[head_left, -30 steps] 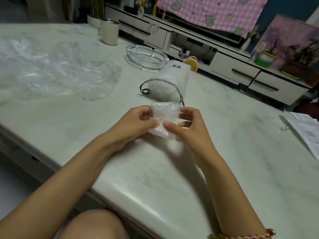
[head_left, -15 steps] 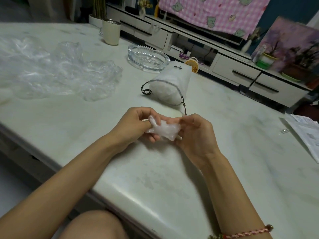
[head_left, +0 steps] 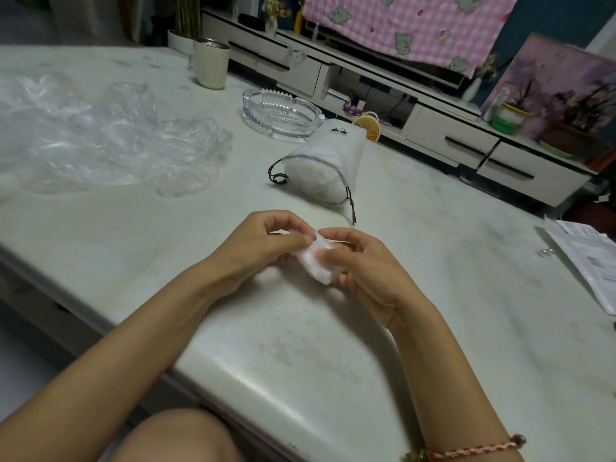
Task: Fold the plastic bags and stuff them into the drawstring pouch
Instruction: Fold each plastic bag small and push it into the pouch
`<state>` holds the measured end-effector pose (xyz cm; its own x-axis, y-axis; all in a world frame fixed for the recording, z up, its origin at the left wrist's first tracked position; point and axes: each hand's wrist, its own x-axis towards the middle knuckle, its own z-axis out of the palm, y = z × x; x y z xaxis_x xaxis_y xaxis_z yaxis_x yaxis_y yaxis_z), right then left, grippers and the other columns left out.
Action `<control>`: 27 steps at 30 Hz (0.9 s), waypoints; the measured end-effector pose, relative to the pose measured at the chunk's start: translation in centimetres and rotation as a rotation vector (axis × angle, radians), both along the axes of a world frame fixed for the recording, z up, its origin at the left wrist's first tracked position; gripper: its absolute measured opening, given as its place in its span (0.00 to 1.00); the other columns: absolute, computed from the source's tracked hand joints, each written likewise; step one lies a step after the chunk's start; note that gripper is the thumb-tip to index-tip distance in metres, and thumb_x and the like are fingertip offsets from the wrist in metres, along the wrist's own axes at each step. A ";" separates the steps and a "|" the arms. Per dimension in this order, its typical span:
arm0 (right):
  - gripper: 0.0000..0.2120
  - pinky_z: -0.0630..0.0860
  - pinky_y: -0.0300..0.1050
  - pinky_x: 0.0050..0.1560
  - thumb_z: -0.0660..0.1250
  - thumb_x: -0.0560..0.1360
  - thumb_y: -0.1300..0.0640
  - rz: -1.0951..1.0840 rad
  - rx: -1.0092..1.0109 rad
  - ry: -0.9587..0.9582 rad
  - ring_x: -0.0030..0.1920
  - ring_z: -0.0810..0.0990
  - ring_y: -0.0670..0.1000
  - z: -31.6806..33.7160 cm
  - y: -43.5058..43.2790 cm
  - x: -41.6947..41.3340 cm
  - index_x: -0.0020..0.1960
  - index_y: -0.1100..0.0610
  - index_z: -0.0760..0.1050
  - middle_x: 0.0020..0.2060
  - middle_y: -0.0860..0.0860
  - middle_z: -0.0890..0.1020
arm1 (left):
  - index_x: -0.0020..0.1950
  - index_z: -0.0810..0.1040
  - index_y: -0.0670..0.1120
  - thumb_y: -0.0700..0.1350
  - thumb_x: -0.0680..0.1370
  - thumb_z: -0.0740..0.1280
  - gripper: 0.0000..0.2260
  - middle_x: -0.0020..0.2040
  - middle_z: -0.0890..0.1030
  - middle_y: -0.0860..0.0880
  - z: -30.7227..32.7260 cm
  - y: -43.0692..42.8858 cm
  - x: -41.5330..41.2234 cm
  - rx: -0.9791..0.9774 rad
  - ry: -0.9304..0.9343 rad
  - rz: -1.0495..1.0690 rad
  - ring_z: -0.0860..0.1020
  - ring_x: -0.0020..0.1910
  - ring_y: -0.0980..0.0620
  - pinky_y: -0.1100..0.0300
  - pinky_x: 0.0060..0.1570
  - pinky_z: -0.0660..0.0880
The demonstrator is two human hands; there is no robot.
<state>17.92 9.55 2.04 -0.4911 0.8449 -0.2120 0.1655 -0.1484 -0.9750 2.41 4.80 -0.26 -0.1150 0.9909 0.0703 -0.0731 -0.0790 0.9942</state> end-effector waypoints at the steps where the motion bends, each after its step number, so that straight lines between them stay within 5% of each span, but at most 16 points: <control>1: 0.07 0.76 0.38 0.35 0.66 0.75 0.64 0.013 0.024 -0.003 0.38 0.80 0.47 0.0 -0.1 -0.1 0.53 0.59 0.77 0.42 0.53 0.81 | 0.39 0.83 0.48 0.48 0.60 0.71 0.10 0.48 0.80 0.33 0.0 -0.1 0.0 0.011 0.035 0.008 0.77 0.45 0.44 0.50 0.51 0.74; 5: 0.07 0.74 0.35 0.34 0.70 0.73 0.60 0.057 0.190 -0.145 0.33 0.78 0.44 -0.1 0.0 -0.1 0.49 0.62 0.78 0.37 0.53 0.81 | 0.38 0.82 0.50 0.41 0.65 0.69 0.06 0.49 0.83 0.40 0.1 -0.1 -0.1 0.043 0.036 0.098 0.78 0.43 0.49 0.57 0.48 0.74; 9: 0.06 0.72 0.37 0.38 0.72 0.71 0.64 0.142 0.231 -0.205 0.35 0.76 0.47 -0.1 -0.1 0.2 0.46 0.64 0.79 0.37 0.55 0.80 | 0.39 0.81 0.48 0.33 0.74 0.67 0.11 0.45 0.83 0.51 -0.1 0.2 0.0 0.079 -0.014 0.135 0.79 0.42 0.54 0.63 0.44 0.77; 15: 0.10 0.69 0.48 0.50 0.72 0.65 0.59 0.162 0.126 -0.007 0.43 0.75 0.53 -0.5 0.0 0.1 0.45 0.62 0.81 0.41 0.58 0.79 | 0.39 0.81 0.45 0.41 0.70 0.70 0.01 0.40 0.82 0.48 -0.1 0.2 0.2 -0.040 -0.039 0.075 0.79 0.41 0.52 0.55 0.47 0.76; 20: 0.05 0.73 0.46 0.53 0.68 0.73 0.63 0.041 0.114 0.127 0.45 0.79 0.51 -0.9 -0.4 -0.7 0.48 0.61 0.81 0.44 0.57 0.83 | 0.49 0.78 0.34 0.54 0.75 0.68 0.21 0.44 0.81 0.37 -0.3 0.5 0.5 -0.034 -0.060 0.032 0.79 0.45 0.45 0.48 0.56 0.74; 24: 0.07 0.76 0.48 0.55 0.65 0.74 0.65 -0.008 0.121 0.167 0.43 0.82 0.51 -0.9 -0.5 -1.3 0.49 0.62 0.81 0.43 0.57 0.83 | 0.54 0.80 0.42 0.53 0.68 0.71 0.19 0.48 0.83 0.43 -0.6 0.4 0.4 -0.006 0.062 0.007 0.81 0.51 0.43 0.48 0.58 0.76; 27: 0.09 0.77 0.50 0.55 0.64 0.73 0.67 -0.008 0.080 0.180 0.47 0.81 0.55 -0.8 -0.4 -1.5 0.51 0.65 0.80 0.49 0.63 0.83 | 0.55 0.80 0.45 0.50 0.68 0.71 0.18 0.47 0.83 0.49 -0.8 0.5 0.3 -0.004 0.090 0.020 0.82 0.47 0.49 0.53 0.54 0.78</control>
